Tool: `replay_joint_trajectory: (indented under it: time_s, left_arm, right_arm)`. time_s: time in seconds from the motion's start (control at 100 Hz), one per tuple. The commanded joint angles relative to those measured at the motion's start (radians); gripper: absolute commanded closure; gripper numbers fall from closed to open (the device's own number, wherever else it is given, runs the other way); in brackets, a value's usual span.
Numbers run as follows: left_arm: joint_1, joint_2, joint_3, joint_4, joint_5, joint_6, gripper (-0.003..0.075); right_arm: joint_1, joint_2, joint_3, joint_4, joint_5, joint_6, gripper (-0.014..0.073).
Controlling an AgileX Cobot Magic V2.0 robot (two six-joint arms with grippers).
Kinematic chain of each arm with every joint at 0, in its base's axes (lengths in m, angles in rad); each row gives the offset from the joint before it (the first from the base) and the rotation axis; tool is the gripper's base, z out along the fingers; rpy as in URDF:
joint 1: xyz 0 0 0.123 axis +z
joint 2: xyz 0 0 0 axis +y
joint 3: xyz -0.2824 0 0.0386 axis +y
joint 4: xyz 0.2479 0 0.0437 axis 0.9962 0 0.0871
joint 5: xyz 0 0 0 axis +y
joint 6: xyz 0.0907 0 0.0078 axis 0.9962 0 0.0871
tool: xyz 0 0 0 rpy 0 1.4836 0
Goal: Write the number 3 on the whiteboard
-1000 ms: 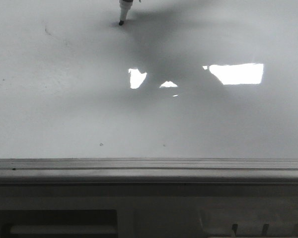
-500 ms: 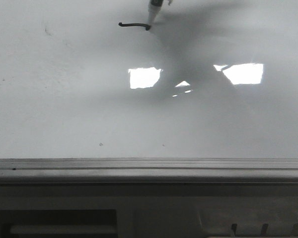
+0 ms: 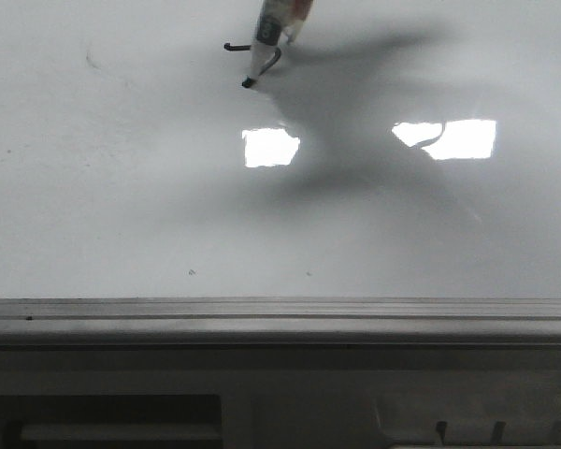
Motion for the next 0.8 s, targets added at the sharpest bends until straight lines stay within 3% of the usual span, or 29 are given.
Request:
replay_joint_trajectory:
  time_s: [0.0, 0.2, 0.45, 0.57, 0.79]
  left_arm:
    - [-0.008, 0.007, -0.025, -0.013, -0.09, -0.011, 0.0741]
    - [-0.008, 0.007, -0.025, -0.013, -0.091, -0.011, 0.0741]
    - [-0.008, 0.007, -0.025, -0.013, -0.115, -0.011, 0.0741]
    - [-0.008, 0.007, -0.025, -0.013, -0.139, -0.011, 0.0741]
    - [-0.008, 0.016, -0.025, -0.073, -0.145, -0.011, 0.0731]
  right_arm:
    - [-0.072, -0.026, -0.005, -0.079, 0.081, -0.024, 0.0634]
    - [-0.067, -0.059, 0.055, -0.048, 0.09, -0.024, 0.0634]
    - [0.089, 0.02, 0.104, 0.0, -0.112, -0.024, 0.0634]
    - [0.092, 0.016, 0.069, 0.036, -0.073, -0.022, 0.0634]
    - [0.094, -0.193, -0.086, 0.034, 0.068, -0.027, 0.0636]
